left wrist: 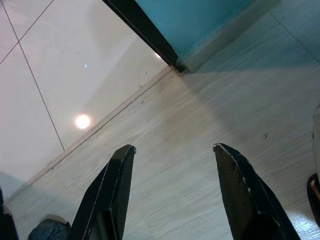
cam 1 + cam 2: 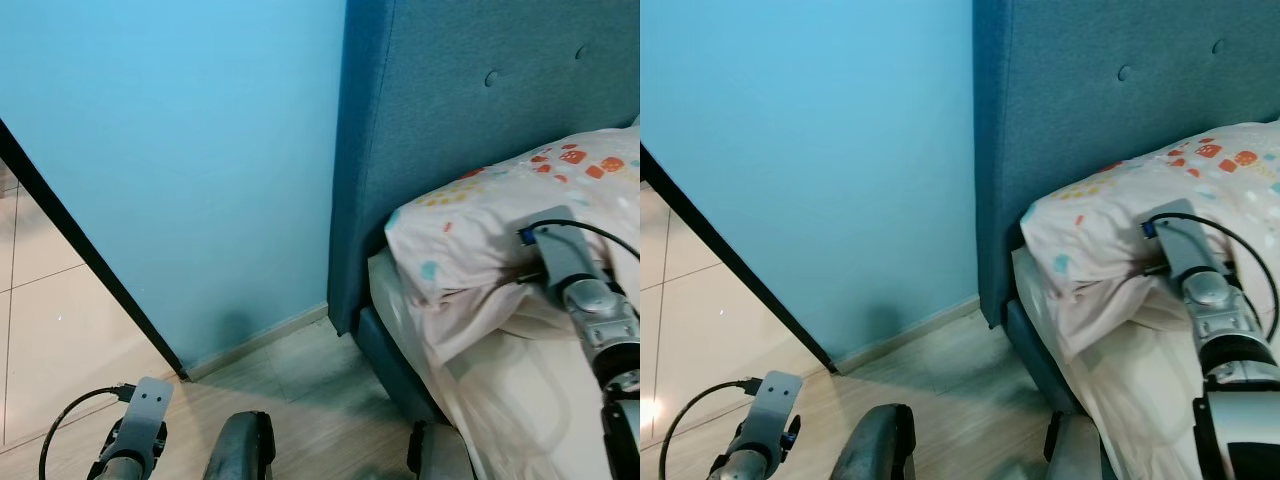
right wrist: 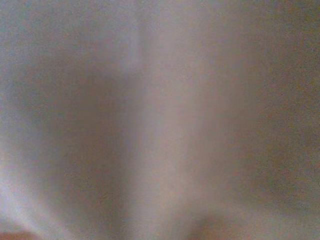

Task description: Clean up the room

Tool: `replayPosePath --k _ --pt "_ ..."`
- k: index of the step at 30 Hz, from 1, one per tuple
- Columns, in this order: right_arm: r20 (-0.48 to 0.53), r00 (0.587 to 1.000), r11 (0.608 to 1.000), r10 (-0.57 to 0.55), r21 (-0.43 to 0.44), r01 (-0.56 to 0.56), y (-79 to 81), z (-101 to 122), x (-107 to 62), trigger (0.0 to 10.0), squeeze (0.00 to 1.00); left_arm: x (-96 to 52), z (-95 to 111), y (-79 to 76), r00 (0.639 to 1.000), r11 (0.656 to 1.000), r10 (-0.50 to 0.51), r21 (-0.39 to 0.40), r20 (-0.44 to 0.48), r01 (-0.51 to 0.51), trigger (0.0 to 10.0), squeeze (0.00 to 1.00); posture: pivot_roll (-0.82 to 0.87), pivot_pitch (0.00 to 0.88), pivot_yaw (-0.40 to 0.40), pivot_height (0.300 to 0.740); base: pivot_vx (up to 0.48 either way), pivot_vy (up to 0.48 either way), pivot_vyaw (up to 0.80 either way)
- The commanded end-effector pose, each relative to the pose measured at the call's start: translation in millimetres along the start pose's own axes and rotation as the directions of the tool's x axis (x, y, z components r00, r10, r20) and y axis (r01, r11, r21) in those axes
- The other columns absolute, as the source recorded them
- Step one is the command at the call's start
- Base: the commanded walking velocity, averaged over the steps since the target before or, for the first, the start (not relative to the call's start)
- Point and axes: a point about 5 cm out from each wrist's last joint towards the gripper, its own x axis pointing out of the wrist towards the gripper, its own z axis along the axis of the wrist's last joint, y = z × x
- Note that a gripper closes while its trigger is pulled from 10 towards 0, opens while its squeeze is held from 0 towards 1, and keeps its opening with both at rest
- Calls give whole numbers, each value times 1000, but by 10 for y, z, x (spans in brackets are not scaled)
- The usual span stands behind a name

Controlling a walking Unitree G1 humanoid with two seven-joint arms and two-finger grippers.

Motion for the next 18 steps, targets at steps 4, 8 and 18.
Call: replayPosePath --k 4,8,18 --pt "-26 999 999 -39 34 40 -58 -67 -11 10000 0 -18 -63 -24 1000 1000 -19 8 -24 19 10000 0 115 217 7 485 0 0 0" --pt "-28 995 994 97 54 -95 257 -104 -13 10000 0 -24 -80 -71 999 1000 -28 7 -34 28 10000 0 107 211 4 485 0 0 0" --pt "-73 895 896 440 95 -433 963 -157 -106 10000 0 14 -42 -148 997 999 -46 4 -59 47 10000 0 98 154 -1 485 0 0 0"
